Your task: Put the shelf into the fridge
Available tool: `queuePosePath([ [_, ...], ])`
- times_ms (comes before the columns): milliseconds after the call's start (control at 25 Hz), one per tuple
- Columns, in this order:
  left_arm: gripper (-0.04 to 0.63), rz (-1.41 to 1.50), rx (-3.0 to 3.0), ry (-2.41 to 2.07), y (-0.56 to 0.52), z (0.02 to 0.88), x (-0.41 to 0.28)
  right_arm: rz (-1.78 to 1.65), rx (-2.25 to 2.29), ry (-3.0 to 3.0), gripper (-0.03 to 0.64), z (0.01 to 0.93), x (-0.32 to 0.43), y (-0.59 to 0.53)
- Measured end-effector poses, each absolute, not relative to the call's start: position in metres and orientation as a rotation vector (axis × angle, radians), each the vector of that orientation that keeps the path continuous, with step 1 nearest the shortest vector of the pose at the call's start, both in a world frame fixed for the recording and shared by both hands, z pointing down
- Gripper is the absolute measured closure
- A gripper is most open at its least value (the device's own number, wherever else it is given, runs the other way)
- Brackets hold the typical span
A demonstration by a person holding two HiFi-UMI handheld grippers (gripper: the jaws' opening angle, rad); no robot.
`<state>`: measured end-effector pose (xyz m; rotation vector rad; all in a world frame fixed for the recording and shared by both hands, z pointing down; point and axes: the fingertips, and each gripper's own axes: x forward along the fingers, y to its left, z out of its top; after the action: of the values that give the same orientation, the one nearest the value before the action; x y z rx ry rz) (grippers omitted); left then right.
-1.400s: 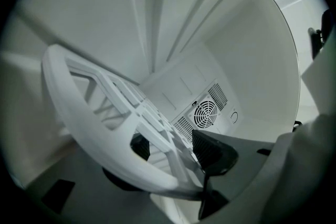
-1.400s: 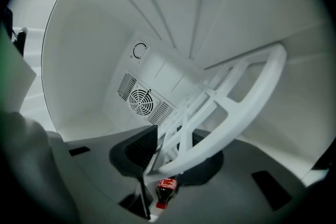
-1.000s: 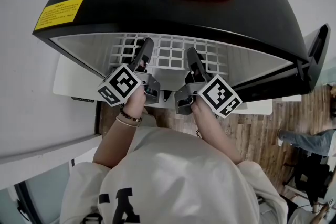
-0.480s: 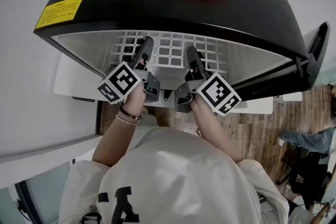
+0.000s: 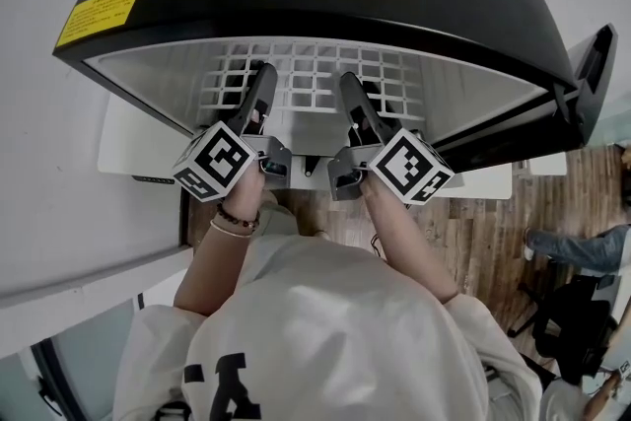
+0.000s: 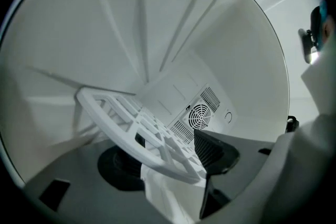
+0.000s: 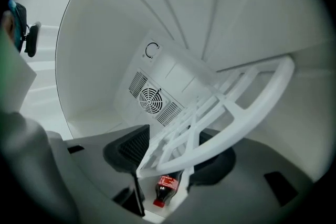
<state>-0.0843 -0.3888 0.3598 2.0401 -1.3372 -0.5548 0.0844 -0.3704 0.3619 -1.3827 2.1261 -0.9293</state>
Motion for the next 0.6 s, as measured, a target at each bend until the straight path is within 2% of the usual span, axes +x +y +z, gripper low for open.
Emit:
queuePosePath([
  [200, 0.316, -0.489, 2.081, -1.4, -0.371, 0.363, -0.09, -0.882, -1.419, 2.179, 0.36, 0.363, 0.084, -0.357],
  [600, 0.316, -0.423, 2.117, -1.465, -0.336, 0.372, -0.092, -0.833, -1.437, 2.293, 0.353, 0.371, 0.068, -0.323],
])
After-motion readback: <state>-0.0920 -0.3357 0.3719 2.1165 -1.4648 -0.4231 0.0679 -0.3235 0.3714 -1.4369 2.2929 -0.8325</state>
